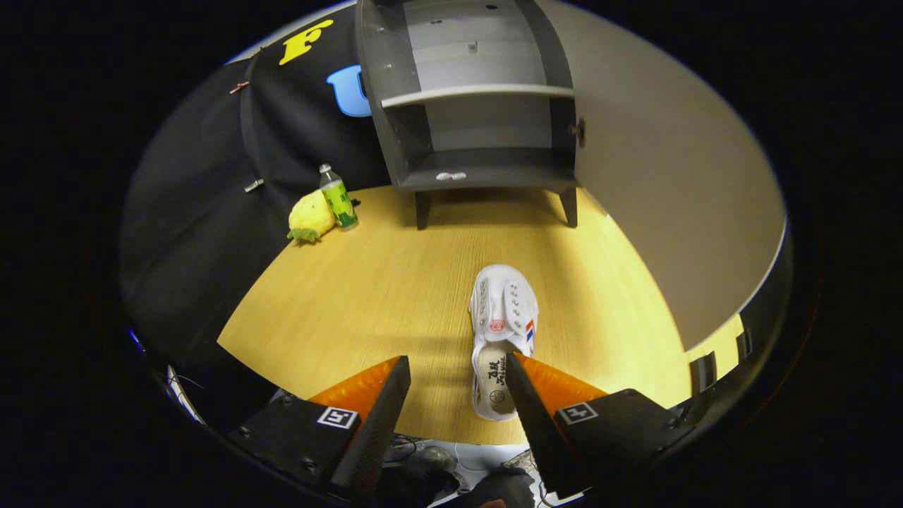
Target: Open the shoe cabinet door, grab the shoes and put them into the shoe cabinet, then close the shoe cabinet door.
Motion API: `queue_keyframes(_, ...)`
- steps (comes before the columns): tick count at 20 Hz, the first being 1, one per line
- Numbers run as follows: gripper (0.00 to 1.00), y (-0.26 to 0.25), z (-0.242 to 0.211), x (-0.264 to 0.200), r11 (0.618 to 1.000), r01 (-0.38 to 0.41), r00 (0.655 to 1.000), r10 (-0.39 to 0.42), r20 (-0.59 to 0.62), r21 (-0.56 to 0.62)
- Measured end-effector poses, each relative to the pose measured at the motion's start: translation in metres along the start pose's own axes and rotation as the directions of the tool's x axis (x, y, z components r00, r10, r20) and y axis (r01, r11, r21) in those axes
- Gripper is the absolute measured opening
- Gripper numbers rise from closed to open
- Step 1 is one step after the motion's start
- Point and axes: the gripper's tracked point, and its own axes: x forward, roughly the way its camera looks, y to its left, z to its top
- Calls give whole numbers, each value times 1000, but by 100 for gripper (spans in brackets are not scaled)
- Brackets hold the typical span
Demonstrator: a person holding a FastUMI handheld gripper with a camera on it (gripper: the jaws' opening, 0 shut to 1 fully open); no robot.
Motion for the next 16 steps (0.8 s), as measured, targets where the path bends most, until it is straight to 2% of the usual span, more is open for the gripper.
queue_keyframes(1,84,-3,-2,9,1000,5,1000,-5,-8,8)
queue_keyframes(6,84,-14,-6,49,998,36,999,-35,-15,45)
queue_keyframes(8,62,-23,-9,62,997,61,998,-60,-25,51)
queue_keyframes(13,55,-26,-20,72,994,70,997,-67,-38,85)
queue_keyframes(16,55,-22,-15,62,990,65,998,-61,-33,127)
